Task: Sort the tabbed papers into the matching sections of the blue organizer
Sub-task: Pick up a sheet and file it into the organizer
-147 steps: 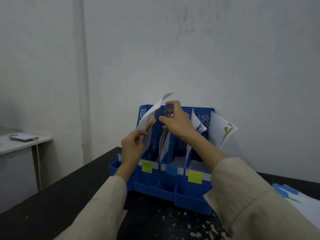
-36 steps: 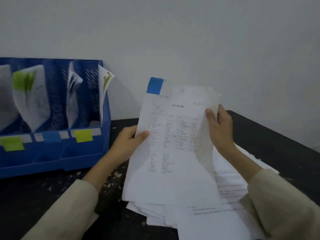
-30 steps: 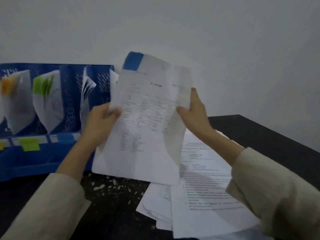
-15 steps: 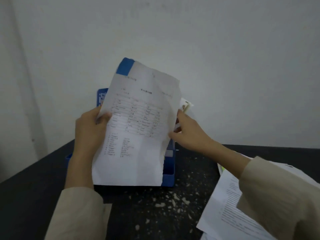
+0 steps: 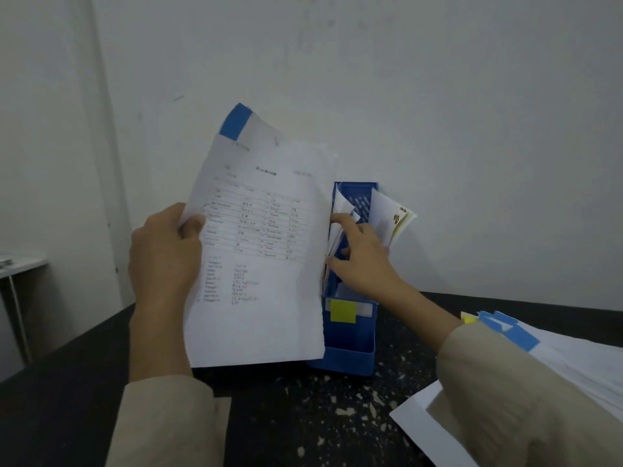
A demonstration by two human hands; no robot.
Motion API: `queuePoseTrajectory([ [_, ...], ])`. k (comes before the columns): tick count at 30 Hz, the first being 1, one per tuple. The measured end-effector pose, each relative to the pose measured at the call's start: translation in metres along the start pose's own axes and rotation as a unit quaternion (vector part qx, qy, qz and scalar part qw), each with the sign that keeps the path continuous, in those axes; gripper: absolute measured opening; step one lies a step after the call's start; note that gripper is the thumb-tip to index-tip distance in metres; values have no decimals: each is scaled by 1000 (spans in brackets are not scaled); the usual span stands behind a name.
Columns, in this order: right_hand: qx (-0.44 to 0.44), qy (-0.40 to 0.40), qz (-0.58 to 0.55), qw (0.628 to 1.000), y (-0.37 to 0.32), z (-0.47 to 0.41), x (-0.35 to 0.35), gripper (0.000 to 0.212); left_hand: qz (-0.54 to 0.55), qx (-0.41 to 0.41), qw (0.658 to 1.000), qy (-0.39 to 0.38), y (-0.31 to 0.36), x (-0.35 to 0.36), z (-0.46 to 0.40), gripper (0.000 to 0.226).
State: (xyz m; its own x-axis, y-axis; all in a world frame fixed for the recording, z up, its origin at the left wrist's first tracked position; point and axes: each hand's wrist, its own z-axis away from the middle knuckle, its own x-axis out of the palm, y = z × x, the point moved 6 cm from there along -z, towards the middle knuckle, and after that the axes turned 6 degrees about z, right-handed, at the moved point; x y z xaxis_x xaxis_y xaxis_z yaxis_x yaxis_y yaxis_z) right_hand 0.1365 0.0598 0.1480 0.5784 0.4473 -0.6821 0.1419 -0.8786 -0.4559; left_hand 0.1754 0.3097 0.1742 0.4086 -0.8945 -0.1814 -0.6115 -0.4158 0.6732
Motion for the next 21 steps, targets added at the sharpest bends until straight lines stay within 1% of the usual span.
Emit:
queuePoseTrajectory([
  [3, 6, -25, 33, 999, 2, -5, 7, 60, -24, -3, 999, 21, -1, -8, -1, 24],
  [6, 39, -31, 17, 999, 12, -7, 10, 64, -45, 0, 998, 41, 2, -6, 1, 27],
  [11, 60, -30, -6, 998, 26, -4, 5, 66, -21, 57, 995, 84, 28, 1, 5, 31],
  [14, 65, -35, -19, 997, 30, -4, 2, 65, -11, 95, 990, 105, 49, 11, 9, 28],
  [17, 53, -38, -15, 998, 29, -3, 1, 65, -10, 119, 989, 87, 69, 26, -1, 29],
  [21, 43, -38, -11, 998, 27, -2, 0, 66, -76, 127, 987, 64, 98, 42, -30, 42],
])
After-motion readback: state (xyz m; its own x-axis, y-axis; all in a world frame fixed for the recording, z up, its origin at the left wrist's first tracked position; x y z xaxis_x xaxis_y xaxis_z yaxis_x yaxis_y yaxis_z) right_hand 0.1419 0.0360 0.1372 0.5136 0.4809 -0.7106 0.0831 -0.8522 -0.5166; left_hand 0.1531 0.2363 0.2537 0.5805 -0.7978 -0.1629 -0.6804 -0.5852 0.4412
